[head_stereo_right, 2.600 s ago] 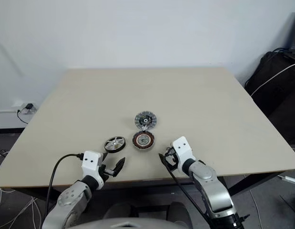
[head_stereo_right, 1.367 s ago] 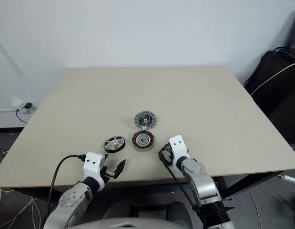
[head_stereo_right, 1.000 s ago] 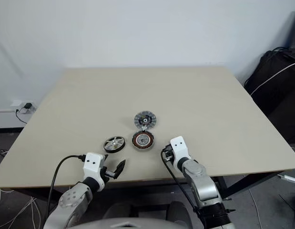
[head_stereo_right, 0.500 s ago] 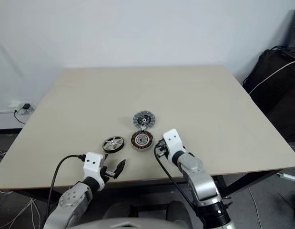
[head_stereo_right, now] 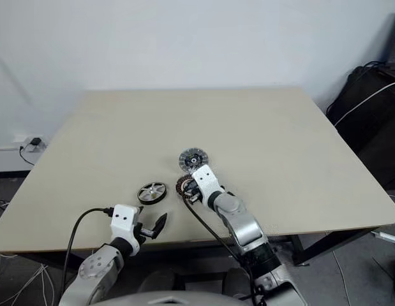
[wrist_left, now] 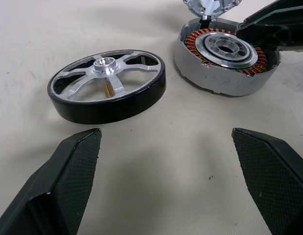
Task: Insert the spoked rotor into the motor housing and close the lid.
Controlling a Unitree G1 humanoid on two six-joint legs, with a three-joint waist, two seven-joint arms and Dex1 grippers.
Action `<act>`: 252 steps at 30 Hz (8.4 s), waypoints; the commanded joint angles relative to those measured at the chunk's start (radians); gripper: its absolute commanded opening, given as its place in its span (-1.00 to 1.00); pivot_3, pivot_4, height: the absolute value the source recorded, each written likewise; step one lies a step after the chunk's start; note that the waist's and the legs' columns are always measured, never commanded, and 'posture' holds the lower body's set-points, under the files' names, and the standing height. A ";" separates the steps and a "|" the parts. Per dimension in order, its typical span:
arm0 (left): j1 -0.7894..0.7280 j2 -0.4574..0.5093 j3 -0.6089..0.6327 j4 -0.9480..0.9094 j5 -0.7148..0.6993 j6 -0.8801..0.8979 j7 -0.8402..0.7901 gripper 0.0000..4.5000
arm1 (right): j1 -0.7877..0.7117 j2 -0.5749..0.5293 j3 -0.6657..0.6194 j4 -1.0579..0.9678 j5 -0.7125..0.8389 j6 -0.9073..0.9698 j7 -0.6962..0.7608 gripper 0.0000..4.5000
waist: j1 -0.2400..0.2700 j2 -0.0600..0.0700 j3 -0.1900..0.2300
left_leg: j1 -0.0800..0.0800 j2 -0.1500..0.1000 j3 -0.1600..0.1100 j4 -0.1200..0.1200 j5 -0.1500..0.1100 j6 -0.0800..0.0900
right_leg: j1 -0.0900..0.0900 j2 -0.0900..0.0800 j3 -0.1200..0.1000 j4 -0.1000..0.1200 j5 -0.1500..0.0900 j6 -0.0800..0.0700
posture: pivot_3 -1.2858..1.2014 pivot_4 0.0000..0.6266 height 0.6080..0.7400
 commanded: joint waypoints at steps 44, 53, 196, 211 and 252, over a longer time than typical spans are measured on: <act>0.001 -0.009 -0.008 -0.048 0.001 -0.024 0.013 1.00 | -0.051 0.043 -0.025 0.059 -0.003 -0.053 0.048 0.31 | -0.005 0.000 0.000 | 0.001 0.000 0.000 0.000 0.000 -0.001 | 0.000 0.001 0.000 0.002 0.000 -0.001 | 0.03 -1.00 1.00; -0.008 -0.007 -0.011 -0.040 0.002 -0.024 0.009 1.00 | -0.046 0.025 -0.042 -0.055 -0.036 0.009 -0.010 -0.40 | -0.004 0.000 0.000 | 0.001 0.001 0.000 0.000 0.000 -0.001 | 0.000 0.001 0.000 0.002 0.000 -0.001 | 0.03 -1.00 1.00; -0.065 -0.216 0.183 0.039 -0.222 -0.126 0.089 1.00 | 0.044 -0.018 -0.040 -0.208 -0.004 -0.006 0.097 -0.99 | 0.002 -0.001 -0.006 | 0.001 0.005 0.001 0.001 0.000 -0.004 | 0.000 0.003 -0.001 0.003 -0.002 -0.004 | 0.03 -1.00 1.00; -0.222 -0.318 0.340 0.118 -0.570 0.118 0.275 1.00 | 0.115 -0.047 -0.067 -0.271 0.007 0.032 0.055 -0.99 | 0.000 -0.008 -0.003 | 0.002 0.005 -0.001 0.004 0.000 -0.003 | 0.003 0.005 -0.002 0.003 -0.002 -0.004 | 0.03 -1.00 1.00; -0.230 -0.364 0.307 0.196 -1.016 0.133 0.369 -0.83 | 0.141 -0.069 -0.068 -0.287 0.014 0.057 0.029 -1.00 | 0.003 -0.010 -0.004 | 0.003 0.005 -0.001 0.004 0.000 -0.004 | 0.004 0.004 -0.003 0.003 -0.002 -0.004 | 0.03 -1.00 1.00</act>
